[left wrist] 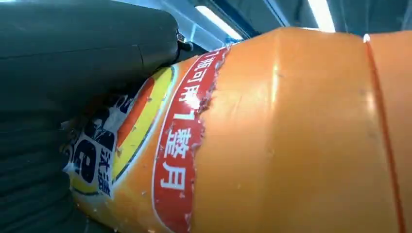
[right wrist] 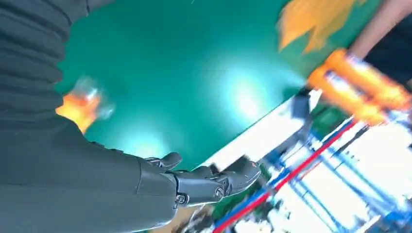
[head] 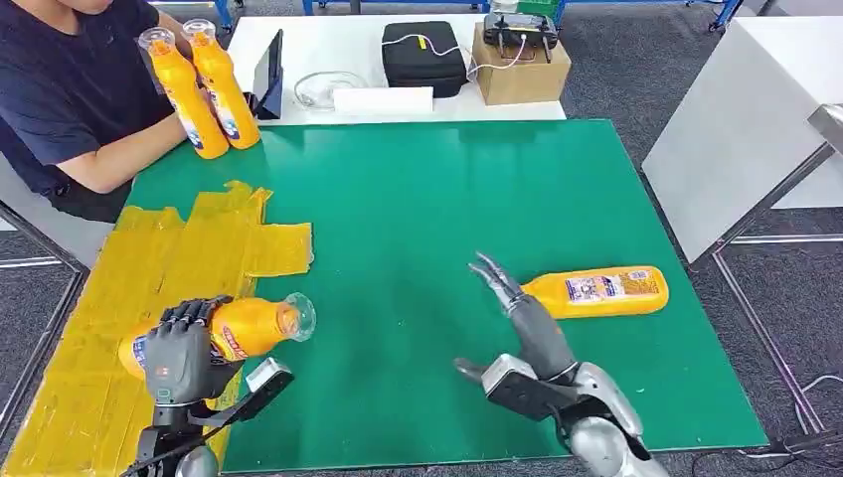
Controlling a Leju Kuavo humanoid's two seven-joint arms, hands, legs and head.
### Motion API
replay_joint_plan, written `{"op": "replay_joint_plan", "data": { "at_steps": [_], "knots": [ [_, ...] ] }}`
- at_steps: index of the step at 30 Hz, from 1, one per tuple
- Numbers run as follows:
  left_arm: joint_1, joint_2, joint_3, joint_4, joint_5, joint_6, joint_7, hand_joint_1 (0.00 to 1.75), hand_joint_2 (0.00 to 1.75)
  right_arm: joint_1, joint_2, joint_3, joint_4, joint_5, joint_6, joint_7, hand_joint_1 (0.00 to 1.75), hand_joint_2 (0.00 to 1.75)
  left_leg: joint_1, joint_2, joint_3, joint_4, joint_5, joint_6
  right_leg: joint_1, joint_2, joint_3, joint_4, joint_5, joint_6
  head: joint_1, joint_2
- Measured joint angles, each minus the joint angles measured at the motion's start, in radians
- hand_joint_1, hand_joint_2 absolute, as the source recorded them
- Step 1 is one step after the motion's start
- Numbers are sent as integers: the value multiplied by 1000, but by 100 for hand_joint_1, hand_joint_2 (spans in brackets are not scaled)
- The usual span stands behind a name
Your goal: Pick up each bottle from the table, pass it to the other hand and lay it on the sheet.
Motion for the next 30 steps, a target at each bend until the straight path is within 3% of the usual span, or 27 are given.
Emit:
{"op": "replay_joint_plan", "data": {
  "at_steps": [7,8,9,15,19,30],
  "knots": [
    [-25,40,4,141,-49,-14,15,175,175,-5,-50,-81,-17,37,7,6,0,175,0,-1,-1,0,0,0,0,0,0,0,0,0,0,0],
    [-30,47,3,163,-59,-23,18,93,175,-12,-61,-92,-16,34,24,17,0,175,0,-1,-1,0,0,0,0,0,0,0,0,0,0,0],
    [-40,53,0,188,-72,-30,22,0,175,-20,-78,-102,-10,28,54,31,0,175,0,-1,-1,0,0,0,0,0,0,0,0,0,0,0],
    [-141,101,-47,369,-120,-71,81,0,175,-80,-292,-123,54,-66,282,97,0,175,-6,-8,0,0,3,5,-5,-9,4,0,0,1,0,0],
    [-188,122,-63,437,-108,-81,90,0,175,-103,-407,-131,65,-93,320,114,0,175,-6,-7,1,0,3,5,-5,-10,6,0,1,1,-1,0],
    [-220,133,-81,483,-104,-81,91,0,175,-107,-481,-131,72,-95,327,128,0,175,-6,-8,4,0,5,5,-5,-11,8,1,1,1,0,0]
  ]
}}
